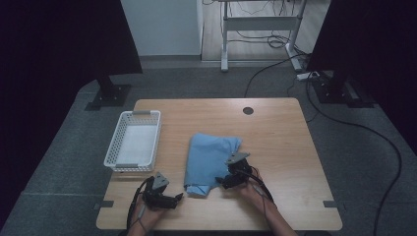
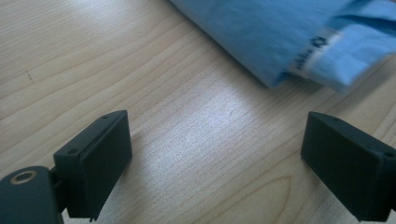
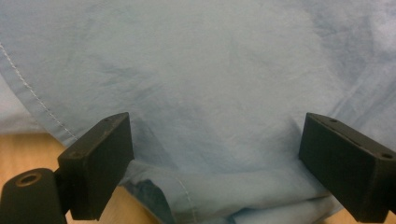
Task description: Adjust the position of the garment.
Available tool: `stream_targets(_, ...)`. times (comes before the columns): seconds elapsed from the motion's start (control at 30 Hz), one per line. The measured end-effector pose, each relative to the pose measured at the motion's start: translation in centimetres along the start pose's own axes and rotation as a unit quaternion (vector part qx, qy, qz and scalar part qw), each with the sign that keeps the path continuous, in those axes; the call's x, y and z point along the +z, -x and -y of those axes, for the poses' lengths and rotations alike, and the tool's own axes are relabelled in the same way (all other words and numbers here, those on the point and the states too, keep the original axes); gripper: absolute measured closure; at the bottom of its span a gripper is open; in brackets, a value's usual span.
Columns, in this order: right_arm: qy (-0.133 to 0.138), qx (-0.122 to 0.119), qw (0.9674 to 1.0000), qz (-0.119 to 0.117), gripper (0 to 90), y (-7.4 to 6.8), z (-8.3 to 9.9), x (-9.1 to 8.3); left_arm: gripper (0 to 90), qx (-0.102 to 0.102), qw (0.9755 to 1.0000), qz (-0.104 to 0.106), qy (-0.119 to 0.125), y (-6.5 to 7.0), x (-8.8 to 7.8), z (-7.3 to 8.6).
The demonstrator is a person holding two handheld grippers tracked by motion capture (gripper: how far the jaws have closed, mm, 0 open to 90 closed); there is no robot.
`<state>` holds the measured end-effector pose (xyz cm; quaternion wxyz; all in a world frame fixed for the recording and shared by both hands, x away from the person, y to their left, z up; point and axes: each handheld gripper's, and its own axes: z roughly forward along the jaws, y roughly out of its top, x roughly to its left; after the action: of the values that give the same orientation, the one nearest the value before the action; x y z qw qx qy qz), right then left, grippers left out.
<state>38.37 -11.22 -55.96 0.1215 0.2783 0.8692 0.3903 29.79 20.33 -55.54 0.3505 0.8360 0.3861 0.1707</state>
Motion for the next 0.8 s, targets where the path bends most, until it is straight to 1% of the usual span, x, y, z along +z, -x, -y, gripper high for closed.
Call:
stream_targets(0.23,0.0,0.002,1.0,0.0,9.8,0.8,-1.2,1.3,8.3,0.0,1.0,0.0,0.0,0.0,0.0,0.0)
stream_targets(0.37,0.0,-0.001,1.0,-0.001,9.8,1.2,-1.7,1.8,8.3,0.0,1.0,0.0,0.0,0.0,0.0,0.0)
stream_targets(0.8,0.001,-0.003,1.0,-0.001,9.8,2.1,-3.3,3.6,8.4,-0.001,1.0,-0.003,0.0,0.0,0.1,-0.1)
